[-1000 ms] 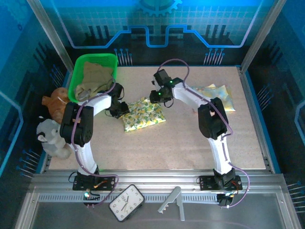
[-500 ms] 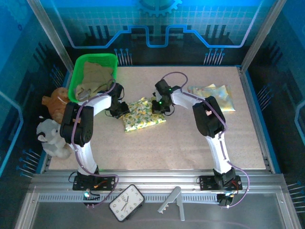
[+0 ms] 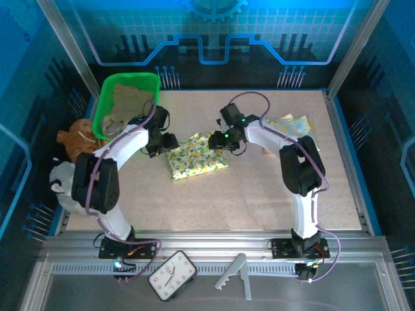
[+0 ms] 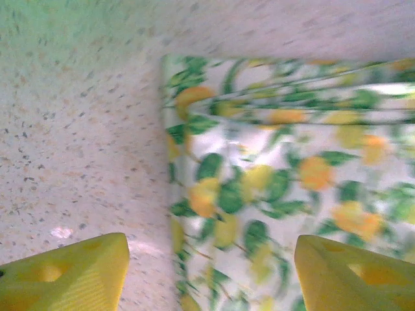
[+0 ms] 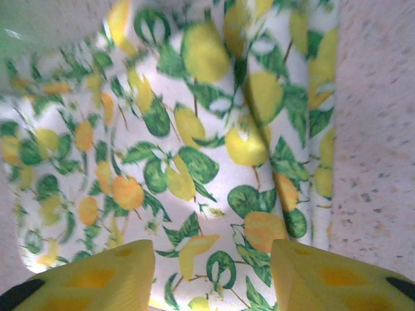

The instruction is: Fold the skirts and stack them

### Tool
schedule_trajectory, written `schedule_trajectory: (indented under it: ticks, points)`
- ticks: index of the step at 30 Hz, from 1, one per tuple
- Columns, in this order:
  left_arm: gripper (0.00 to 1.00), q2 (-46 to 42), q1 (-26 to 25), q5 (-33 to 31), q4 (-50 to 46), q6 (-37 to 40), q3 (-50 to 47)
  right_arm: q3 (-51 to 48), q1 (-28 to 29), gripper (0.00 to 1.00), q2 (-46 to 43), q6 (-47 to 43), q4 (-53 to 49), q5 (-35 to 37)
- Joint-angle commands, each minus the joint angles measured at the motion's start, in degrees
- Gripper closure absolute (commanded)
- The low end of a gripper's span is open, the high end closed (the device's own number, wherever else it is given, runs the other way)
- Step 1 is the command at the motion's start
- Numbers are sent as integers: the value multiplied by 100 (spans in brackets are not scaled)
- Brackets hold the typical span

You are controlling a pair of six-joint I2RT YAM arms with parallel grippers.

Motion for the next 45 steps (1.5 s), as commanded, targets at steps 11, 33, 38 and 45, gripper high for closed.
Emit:
schedule_trajectory:
  ticks: [11, 33, 38, 45]
  points:
    - [32, 325, -107, 2431, 1705, -1187, -492, 491, -797, 18, 937, -1147, -172, -2071]
    - [37, 1391, 80, 2026, 1960, -1054, -1247, 463, -350, 21, 1504, -386, -139, -2412]
    - [37, 1348, 102, 1992, 1961, -1026, -1331, 223, -381, 59, 1408, 333, 222, -2042]
    - [32, 953, 165, 2154, 1917, -981, -1438, -31, -416, 100, 1174, 475, 752, -2454]
